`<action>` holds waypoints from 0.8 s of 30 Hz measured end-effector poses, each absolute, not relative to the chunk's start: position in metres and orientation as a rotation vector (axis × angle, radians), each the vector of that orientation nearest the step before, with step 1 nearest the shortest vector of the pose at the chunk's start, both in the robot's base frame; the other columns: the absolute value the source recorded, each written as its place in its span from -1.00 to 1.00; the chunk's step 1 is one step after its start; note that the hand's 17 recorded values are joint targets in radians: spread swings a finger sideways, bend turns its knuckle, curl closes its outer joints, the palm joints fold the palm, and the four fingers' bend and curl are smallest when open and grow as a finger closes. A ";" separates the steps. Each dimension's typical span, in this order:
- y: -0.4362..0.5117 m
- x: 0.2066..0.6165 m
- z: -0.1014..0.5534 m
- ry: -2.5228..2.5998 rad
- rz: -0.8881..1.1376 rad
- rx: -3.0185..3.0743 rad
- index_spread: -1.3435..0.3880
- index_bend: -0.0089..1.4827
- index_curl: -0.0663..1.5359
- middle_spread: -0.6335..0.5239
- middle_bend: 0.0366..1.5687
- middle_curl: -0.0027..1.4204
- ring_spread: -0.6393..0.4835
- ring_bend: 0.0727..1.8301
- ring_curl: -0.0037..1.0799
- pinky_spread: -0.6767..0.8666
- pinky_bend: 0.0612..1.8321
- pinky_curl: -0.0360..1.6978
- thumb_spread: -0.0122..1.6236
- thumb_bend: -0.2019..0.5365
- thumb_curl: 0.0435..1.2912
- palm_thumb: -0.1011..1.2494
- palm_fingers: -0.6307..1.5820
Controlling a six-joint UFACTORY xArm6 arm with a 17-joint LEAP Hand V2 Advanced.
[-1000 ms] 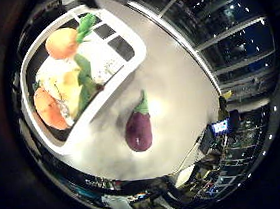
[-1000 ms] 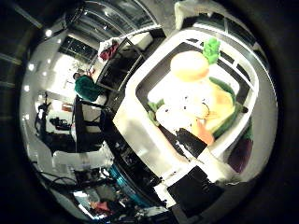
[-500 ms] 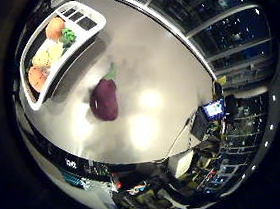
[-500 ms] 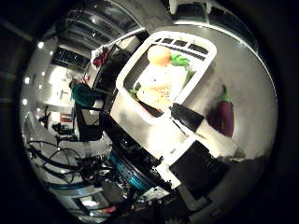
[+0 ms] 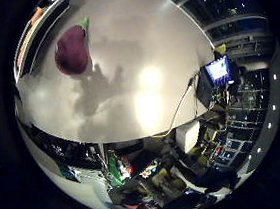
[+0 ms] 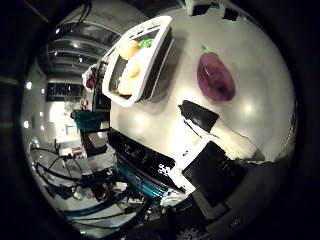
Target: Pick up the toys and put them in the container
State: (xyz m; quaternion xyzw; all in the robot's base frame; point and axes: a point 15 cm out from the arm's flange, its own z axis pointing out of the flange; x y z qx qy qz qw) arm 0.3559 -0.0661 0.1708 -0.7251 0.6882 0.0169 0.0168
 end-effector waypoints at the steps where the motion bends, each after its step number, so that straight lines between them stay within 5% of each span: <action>1: -0.068 0.356 0.163 2.166 0.079 -2.242 0.19 -0.76 -0.49 -0.07 -0.67 -0.50 0.07 -0.61 -0.59 0.39 -0.68 -0.64 0.27 -0.53 -0.48 0.20 -0.08; 24: -0.040 0.418 0.069 2.323 0.232 -2.202 0.37 -0.79 -0.58 0.30 -0.68 -0.49 0.35 -0.56 -0.54 0.38 -0.53 -0.63 0.26 -0.53 -0.55 0.03 -0.22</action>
